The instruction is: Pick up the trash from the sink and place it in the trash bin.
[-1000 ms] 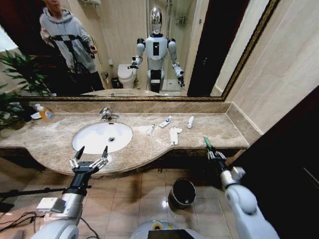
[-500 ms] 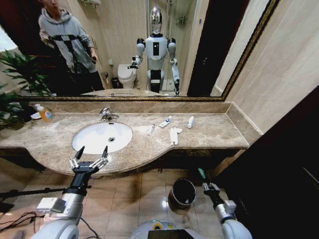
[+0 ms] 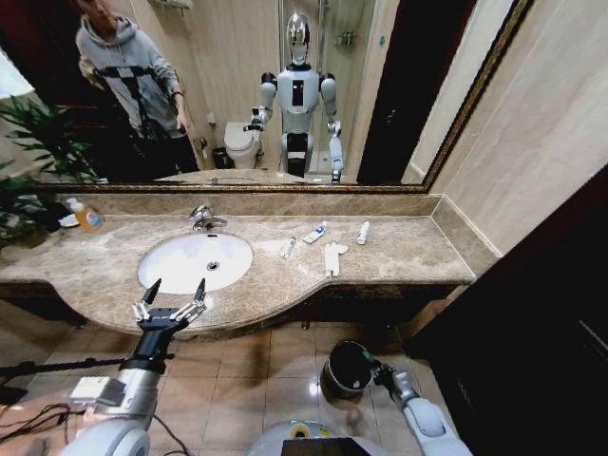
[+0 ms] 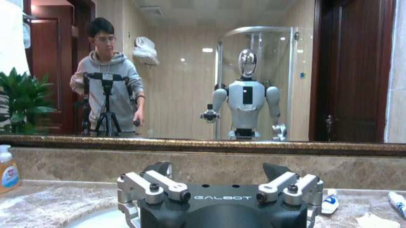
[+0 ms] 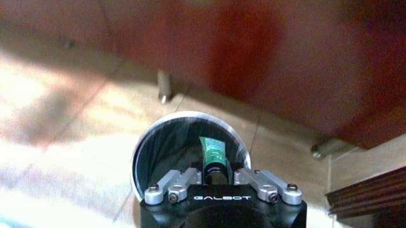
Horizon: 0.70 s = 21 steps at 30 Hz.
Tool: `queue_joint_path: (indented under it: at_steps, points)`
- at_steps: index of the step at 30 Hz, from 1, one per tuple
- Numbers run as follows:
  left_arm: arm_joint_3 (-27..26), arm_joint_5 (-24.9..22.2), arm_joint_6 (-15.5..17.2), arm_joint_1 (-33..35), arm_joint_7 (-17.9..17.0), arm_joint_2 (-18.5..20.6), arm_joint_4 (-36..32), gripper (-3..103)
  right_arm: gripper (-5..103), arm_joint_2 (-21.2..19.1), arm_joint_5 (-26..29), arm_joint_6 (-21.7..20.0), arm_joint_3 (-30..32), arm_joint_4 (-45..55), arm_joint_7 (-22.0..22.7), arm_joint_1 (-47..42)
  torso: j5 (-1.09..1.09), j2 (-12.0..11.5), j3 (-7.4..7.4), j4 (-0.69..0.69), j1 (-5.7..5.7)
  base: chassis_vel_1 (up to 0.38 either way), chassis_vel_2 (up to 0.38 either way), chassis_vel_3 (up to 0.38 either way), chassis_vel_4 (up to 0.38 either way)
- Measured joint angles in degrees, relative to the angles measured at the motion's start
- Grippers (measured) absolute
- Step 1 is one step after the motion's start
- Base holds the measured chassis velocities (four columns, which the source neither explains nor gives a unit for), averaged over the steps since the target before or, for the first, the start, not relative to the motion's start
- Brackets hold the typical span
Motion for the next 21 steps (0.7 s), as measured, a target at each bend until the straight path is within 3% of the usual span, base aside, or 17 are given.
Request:
queue_joint_path:
  at_steps: [5, 20, 21]
  points:
    - [0.00, 0.00, 0.00, 0.00, 0.00, 0.00, 0.00, 100, 20, 1.74, -4.01, 2.27, -2.10, -12.16, -0.18, 6.33, 0.01, 0.00, 0.00, 0.00, 0.00, 0.000, 0.000, 0.000, 0.000]
    - [0.00, 0.00, 0.00, 0.00, 0.00, 0.00, 0.00, 100, 18, 4.46, -9.98, 7.47, -4.73, -26.74, 0.34, 15.75, 0.01, 0.00, 0.00, 0.00, 0.00, 0.000, 0.000, 0.000, 0.000]
    - [0.00, 0.00, 0.00, 0.00, 0.00, 0.00, 0.00, 100, 22, 4.67, -10.19, 7.84, -4.43, -27.68, 0.41, 16.22, 0.00, 0.00, 0.00, 0.00, 0.00, 0.000, 0.000, 0.000, 0.000]
